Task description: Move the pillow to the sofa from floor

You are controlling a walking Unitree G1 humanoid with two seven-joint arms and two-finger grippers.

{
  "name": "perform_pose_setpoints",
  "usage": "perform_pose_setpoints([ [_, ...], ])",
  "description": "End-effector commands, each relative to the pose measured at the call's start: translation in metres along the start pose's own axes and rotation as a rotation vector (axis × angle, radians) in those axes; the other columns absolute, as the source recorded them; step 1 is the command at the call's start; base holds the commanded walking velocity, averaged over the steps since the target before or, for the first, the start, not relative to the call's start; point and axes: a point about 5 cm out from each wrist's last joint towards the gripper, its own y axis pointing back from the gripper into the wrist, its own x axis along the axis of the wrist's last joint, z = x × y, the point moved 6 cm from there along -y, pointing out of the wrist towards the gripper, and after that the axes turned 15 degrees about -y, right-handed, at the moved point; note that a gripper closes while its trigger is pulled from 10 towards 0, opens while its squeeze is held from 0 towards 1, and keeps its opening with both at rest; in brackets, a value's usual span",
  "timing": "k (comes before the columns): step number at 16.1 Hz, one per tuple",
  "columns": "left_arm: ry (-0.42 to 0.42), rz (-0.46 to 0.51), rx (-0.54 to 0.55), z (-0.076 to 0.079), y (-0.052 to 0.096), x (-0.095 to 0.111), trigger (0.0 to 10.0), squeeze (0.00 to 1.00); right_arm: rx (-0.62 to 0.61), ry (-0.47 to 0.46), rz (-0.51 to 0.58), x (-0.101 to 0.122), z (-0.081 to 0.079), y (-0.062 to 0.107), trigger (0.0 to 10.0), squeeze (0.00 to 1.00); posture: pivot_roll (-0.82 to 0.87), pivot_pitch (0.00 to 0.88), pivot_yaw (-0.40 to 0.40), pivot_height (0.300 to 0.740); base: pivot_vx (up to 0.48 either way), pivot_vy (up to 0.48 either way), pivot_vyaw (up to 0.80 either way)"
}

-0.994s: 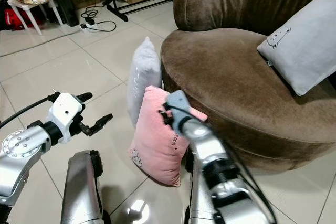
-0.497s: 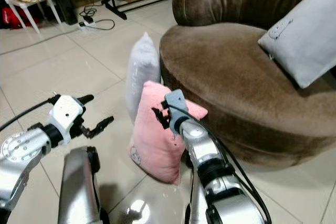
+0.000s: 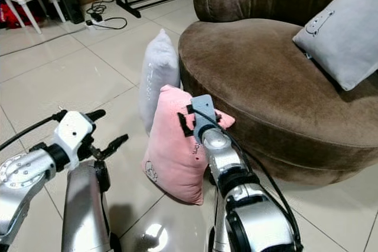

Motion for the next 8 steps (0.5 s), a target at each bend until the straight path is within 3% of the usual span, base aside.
perform_pose_setpoints([
  [1, -0.013, 0.006, -0.003, -0.004, 0.005, 0.005, 10.0, 0.00, -0.029, 0.029, 0.025, 0.010, 0.001, -0.003, 10.0, 1.00, 0.02, 0.006, 0.022, 0.332, 0.000, 0.000, 0.00],
  [3, -0.021, 0.004, -0.040, 0.000, 0.014, 0.008, 10.0, 0.00, -0.091, 0.085, -0.021, 0.001, 0.008, -0.003, 10.0, 1.00, 0.05, 0.048, 0.021, 0.332, 0.000, 0.000, 0.00],
  [4, -0.025, -0.004, -0.068, 0.002, 0.028, 0.013, 10.0, 0.00, -0.140, 0.100, -0.054, -0.008, 0.012, -0.003, 10.0, 1.00, 0.08, 0.079, 0.018, 0.332, 0.000, 0.000, 0.00],
  [5, -0.025, -0.004, -0.068, 0.002, 0.028, 0.013, 10.0, 0.00, -0.140, 0.100, -0.054, -0.008, 0.012, -0.003, 10.0, 1.00, 0.08, 0.079, 0.018, 0.332, 0.000, 0.000, 0.00],
  [6, -0.026, -0.015, -0.084, 0.003, 0.037, 0.014, 10.0, 0.00, -0.163, 0.095, -0.076, -0.013, 0.014, -0.002, 10.0, 0.00, 0.10, 0.103, 0.013, 0.332, 0.000, 0.000, 0.00],
  [8, -0.034, -0.039, -0.100, 0.005, 0.051, 0.016, 10.0, 0.00, -0.188, 0.098, -0.113, -0.023, 0.013, 0.000, 10.0, 0.00, 0.13, 0.131, 0.006, 0.332, 0.000, 0.000, 0.00],
])
